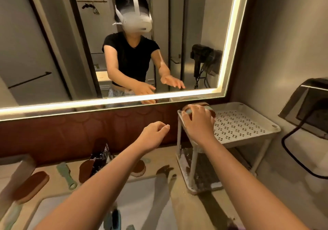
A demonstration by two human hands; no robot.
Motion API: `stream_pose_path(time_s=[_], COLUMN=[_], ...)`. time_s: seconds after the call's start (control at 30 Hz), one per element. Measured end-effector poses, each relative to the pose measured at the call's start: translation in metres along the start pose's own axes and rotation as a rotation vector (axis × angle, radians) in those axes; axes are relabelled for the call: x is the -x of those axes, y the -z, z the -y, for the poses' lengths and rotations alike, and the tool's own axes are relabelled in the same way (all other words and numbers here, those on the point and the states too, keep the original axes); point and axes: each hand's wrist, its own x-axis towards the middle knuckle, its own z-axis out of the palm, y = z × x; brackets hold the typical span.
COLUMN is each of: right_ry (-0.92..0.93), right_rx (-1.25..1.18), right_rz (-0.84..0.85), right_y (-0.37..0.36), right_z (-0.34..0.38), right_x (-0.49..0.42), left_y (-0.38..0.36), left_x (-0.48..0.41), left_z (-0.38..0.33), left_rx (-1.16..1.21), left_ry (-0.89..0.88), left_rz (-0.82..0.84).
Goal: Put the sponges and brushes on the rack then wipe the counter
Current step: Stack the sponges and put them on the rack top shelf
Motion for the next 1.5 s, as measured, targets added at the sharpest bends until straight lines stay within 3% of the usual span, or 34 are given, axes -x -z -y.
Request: stream_pose_path(time_s=[0.17, 0.53, 0.73, 0.97, 1.27, 1.5], right_ry=[0.094, 0.001, -0.053, -0.05, -0.117, -0.115], right_rx=[-0.103, -0.093, -0.051, -0.087, -0.018, 0.15], right_rz=[0.066, 0.441, 0.585, 0.72, 0.877, 0.961], right_y=[-0.022, -0.109, -0.133, -0.158, -0.216, -0.257], right_z=[0.04, 0.075, 0.061, 0.038, 0.014, 0.001], right_x=[0.061, 0.167, 0.191, 0.199, 0.213, 0.218], left_y=[0.037, 0.077, 0.065, 0.044, 0.004, -0.017], left_x=[0.061, 0.176, 0.21, 0.223, 0.256, 0.261], left_z=[0.035, 0.143, 0.184, 0.222, 0.299, 0.337], left_rx=[0.001, 0.018, 0.098, 0.145, -0.04, -0.18], left_ry=[0.018, 0.145, 0.321, 0.561, 0.893, 1.01], left_rz=[0.136, 0.219, 0.275, 0.164, 0.22, 0.307])
